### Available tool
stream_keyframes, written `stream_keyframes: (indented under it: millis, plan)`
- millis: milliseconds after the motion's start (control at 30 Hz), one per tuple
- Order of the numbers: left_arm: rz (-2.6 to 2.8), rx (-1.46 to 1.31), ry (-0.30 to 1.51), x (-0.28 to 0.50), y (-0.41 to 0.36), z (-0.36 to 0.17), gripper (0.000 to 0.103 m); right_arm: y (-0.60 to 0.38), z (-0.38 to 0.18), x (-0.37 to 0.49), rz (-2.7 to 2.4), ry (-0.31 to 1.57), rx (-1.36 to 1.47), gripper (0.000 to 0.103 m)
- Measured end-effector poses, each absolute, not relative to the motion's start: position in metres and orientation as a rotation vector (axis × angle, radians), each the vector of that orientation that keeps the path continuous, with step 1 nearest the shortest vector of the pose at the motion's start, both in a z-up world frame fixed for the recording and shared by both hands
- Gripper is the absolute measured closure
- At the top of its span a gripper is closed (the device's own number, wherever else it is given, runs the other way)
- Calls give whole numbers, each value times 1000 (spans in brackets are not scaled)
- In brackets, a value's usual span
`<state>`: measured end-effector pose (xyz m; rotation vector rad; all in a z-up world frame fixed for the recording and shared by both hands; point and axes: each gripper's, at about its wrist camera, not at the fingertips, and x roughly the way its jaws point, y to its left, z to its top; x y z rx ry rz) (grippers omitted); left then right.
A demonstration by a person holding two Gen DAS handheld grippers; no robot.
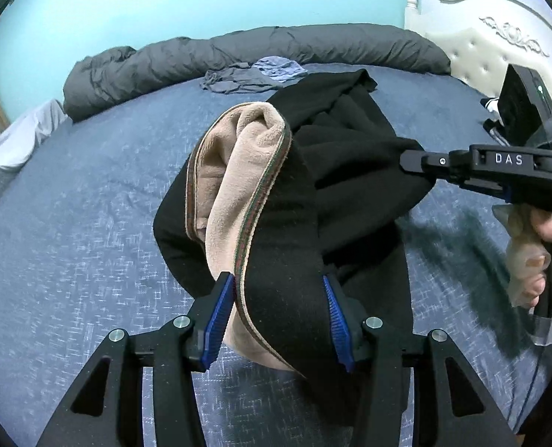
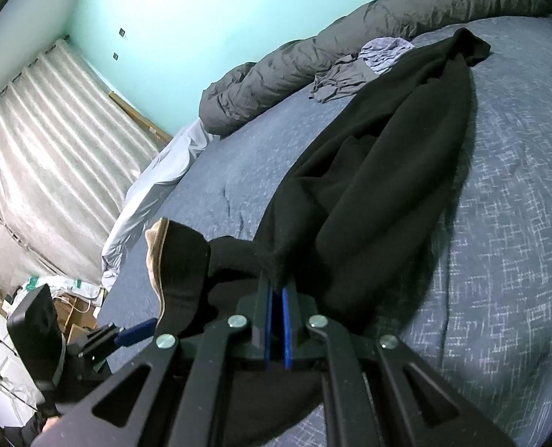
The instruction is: Fold clothes
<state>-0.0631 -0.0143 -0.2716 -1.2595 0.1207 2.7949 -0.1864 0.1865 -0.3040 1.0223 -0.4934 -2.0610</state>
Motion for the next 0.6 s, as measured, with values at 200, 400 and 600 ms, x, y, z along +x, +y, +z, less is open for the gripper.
stream_keyframes:
  millis: [200,400,600]
  plan:
    - [2812,-1233,211,-59,-4,-270,51,186,-305,-185,-2070,-494,1032,99]
    - [2797,-1248,179,-61,-16,-271,52,187,-305,-180,-2069,-511,1032,99]
    - [2846,-1232,85,-59,-51,-262,54,197,-298,-173,-2049,-558,990,99]
